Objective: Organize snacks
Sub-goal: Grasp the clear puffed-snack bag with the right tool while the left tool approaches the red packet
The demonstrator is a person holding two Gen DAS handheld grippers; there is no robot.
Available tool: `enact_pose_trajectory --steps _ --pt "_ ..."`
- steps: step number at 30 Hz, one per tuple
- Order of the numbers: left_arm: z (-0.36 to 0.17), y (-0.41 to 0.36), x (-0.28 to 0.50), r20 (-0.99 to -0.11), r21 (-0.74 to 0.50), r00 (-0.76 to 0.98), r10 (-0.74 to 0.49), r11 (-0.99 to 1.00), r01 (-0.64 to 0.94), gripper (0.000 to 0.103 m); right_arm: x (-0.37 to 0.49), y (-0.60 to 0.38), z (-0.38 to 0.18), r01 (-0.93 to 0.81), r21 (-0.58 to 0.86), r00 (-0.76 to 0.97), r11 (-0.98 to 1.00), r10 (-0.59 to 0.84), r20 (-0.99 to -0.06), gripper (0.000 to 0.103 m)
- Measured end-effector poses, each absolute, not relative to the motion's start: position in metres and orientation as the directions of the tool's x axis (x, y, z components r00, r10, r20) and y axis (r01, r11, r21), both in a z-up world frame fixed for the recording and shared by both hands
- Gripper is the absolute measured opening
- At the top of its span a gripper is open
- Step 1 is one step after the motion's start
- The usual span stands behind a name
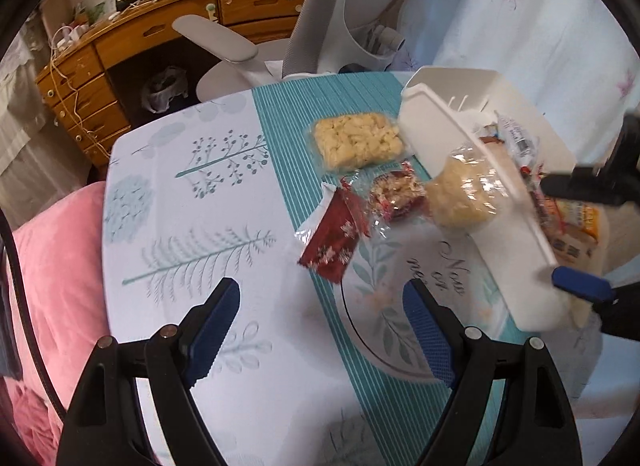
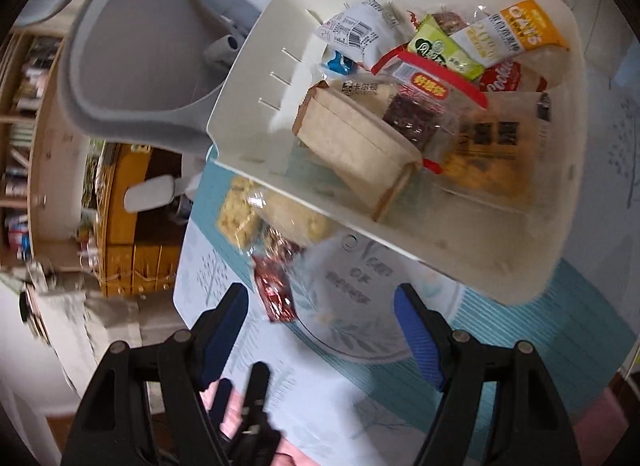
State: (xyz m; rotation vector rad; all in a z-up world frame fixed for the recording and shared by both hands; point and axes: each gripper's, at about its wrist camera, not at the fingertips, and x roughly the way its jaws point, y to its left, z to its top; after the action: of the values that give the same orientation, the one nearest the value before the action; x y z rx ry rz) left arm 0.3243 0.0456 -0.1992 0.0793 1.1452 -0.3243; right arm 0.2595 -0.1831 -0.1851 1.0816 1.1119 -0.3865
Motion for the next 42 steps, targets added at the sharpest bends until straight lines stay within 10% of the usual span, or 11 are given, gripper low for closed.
enact_pose_trajectory --steps 28,37,42 --pt "-0.274 0.014 0.386 -0.914 -0.062 0.344 -0.217 0.910 0.409 0.068 0.331 -0.172 -0.251 0.840 0.391 0.363 0.376 0.144 -0.920 0.076" --pt "-0.271 0.025 0.394 -0.890 -0.126 0.365 -0.273 0.916 0.380 0.026 0.340 -0.170 -0.250 0.819 0.379 0.373 0.431 0.101 -0.922 0.075" --pt "-0.272 0.036 0.397 -0.881 -0.193 0.349 -0.320 0.916 0.352 0.017 0.350 -0.164 -0.247 0.786 0.396 0.404 0.474 0.090 -0.910 0.053"
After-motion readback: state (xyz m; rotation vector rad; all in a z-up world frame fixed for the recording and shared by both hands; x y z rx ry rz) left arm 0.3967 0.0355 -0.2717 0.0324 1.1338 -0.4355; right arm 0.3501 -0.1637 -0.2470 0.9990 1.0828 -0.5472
